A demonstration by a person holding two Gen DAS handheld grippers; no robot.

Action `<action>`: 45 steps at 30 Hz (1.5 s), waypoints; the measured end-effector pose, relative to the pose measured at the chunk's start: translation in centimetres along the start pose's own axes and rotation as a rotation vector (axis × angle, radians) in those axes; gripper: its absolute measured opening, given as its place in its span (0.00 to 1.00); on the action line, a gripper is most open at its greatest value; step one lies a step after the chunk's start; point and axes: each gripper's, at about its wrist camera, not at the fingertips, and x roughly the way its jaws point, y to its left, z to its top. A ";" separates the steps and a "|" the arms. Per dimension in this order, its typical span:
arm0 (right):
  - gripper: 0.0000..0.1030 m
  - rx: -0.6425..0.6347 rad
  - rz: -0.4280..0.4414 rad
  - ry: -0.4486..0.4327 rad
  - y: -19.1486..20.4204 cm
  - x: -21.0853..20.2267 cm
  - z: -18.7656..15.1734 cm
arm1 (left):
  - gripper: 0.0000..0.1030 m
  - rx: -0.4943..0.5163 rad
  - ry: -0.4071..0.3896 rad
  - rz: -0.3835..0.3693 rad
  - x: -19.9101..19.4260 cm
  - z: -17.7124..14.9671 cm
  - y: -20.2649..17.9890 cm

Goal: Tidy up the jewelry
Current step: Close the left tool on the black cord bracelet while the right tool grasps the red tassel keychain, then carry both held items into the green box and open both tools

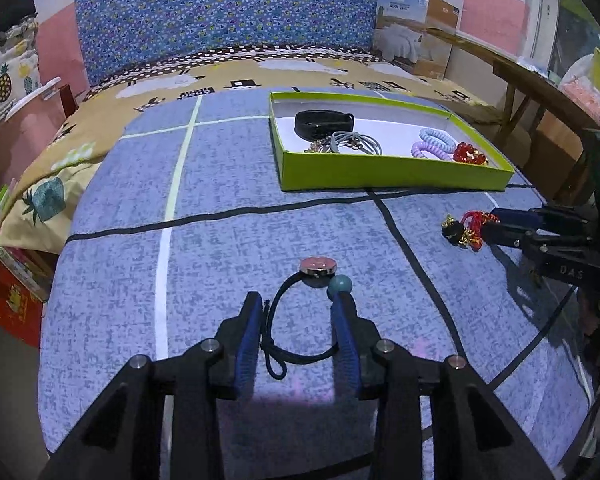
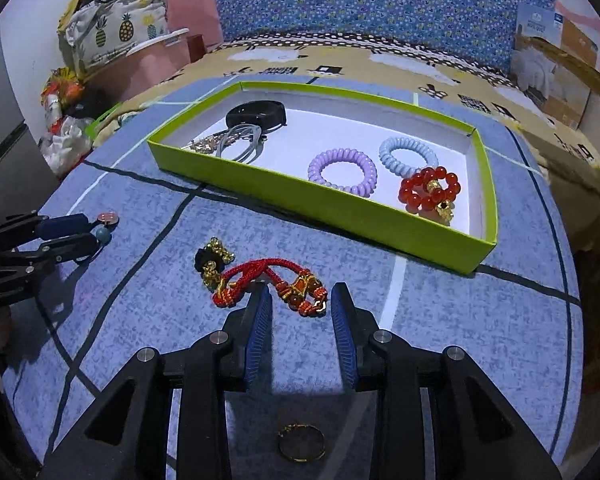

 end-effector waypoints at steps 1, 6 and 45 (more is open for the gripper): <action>0.29 0.003 0.001 -0.001 0.0 0.0 0.0 | 0.24 0.008 0.001 0.003 0.0 0.1 -0.1; 0.15 0.008 -0.018 -0.005 -0.1 -0.3 -0.2 | 0.07 0.041 0.010 0.012 0.2 0.0 -0.8; 0.14 0.152 -0.015 -0.166 0.1 -7.8 -3.7 | 0.01 -0.002 -0.164 -0.123 -6.7 -0.1 -1.8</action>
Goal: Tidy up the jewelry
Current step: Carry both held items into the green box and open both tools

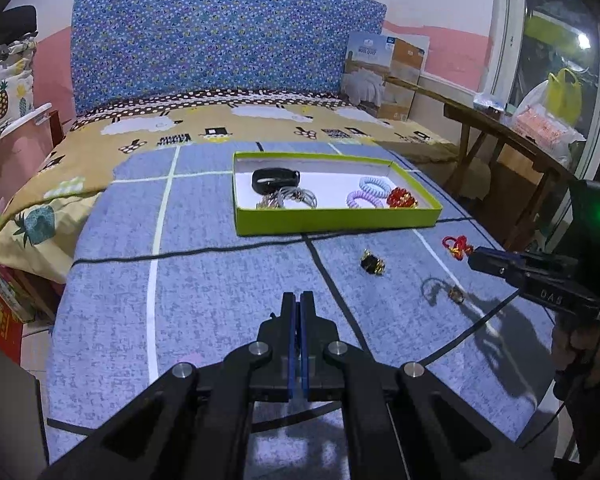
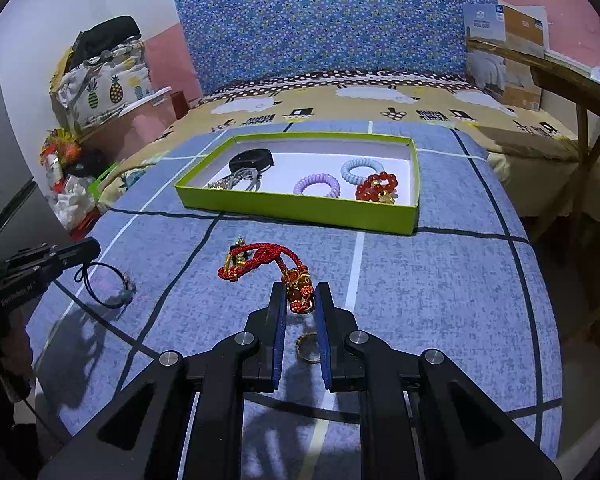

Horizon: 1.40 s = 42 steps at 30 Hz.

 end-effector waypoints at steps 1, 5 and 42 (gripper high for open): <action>0.14 -0.001 0.000 -0.002 0.0 0.0 0.1 | 0.01 0.002 -0.003 -0.002 0.0 0.2 0.0; 0.14 -0.007 -0.002 -0.007 0.1 -0.1 0.4 | 0.01 0.027 -0.019 -0.012 0.0 1.4 -0.6; 0.14 -0.047 -0.064 0.039 -4.3 7.7 10.2 | 0.01 0.112 0.032 -0.051 11.8 15.0 -2.7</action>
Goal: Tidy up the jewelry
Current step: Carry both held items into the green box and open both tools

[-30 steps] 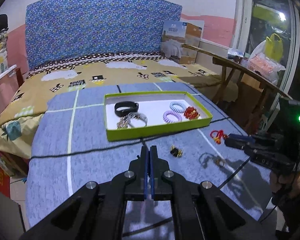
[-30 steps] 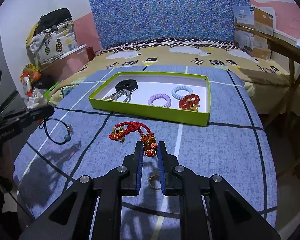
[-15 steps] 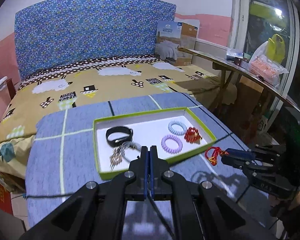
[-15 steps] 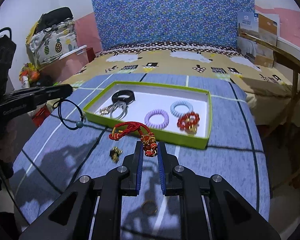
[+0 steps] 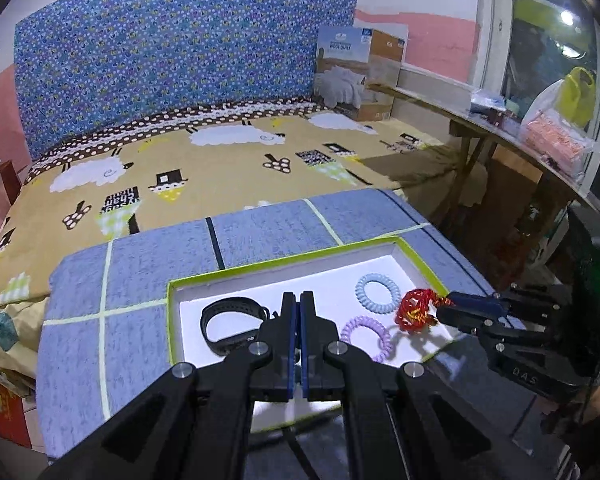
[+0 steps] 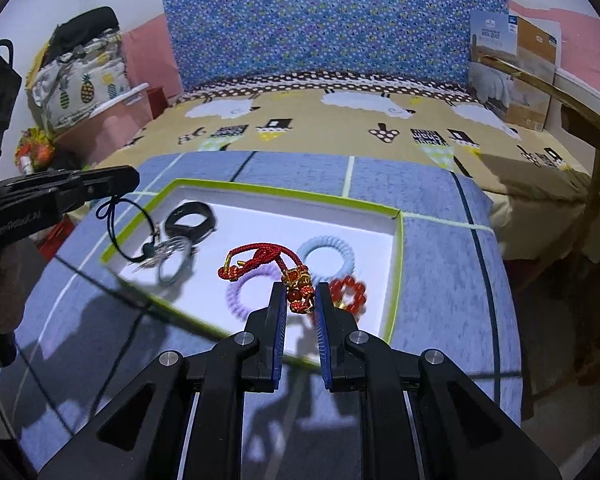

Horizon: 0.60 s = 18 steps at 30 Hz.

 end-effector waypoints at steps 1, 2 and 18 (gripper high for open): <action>0.14 0.000 -0.003 0.005 -0.2 0.5 0.3 | 0.01 0.001 0.010 0.001 0.7 0.2 0.1; 0.14 0.002 -0.007 0.012 -0.5 1.1 0.7 | 0.01 0.000 0.016 0.002 1.2 0.3 0.1; 0.14 0.025 -0.015 0.093 -2.5 6.6 3.0 | 0.02 -0.009 0.074 -0.004 6.7 1.1 0.6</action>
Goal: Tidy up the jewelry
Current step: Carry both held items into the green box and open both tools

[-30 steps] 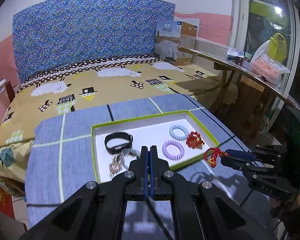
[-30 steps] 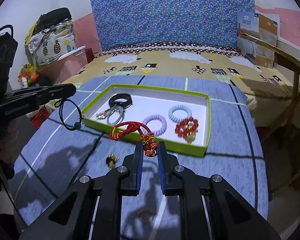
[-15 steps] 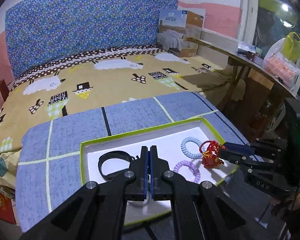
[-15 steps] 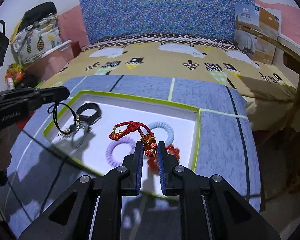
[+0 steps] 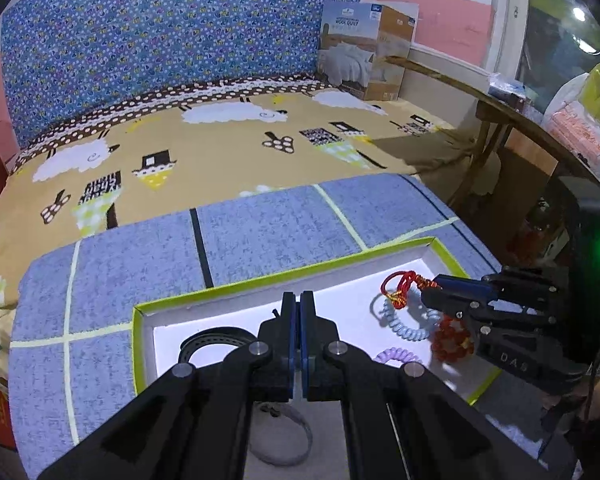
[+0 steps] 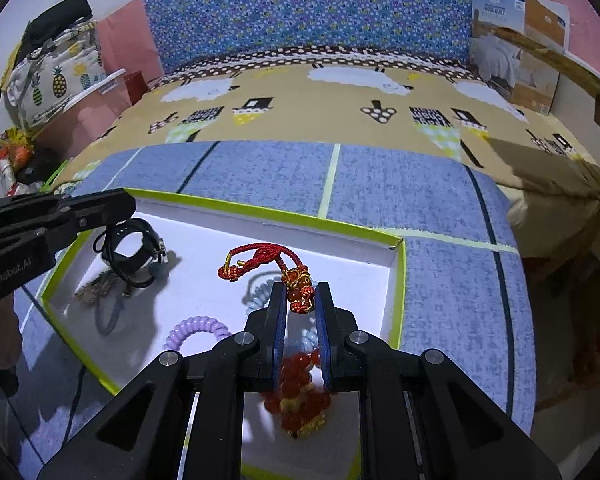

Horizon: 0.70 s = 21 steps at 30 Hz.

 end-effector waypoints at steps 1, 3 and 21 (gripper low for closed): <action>0.14 0.000 0.000 0.006 -0.1 0.3 0.0 | 0.02 0.001 0.004 0.001 0.2 -0.1 0.0; 0.14 0.003 0.000 0.016 -0.2 0.7 0.0 | 0.02 0.002 0.012 0.001 0.6 -0.3 0.2; 0.32 -0.006 0.012 -0.010 0.7 -0.2 -0.2 | 0.22 -0.008 0.013 0.014 0.3 -1.3 1.0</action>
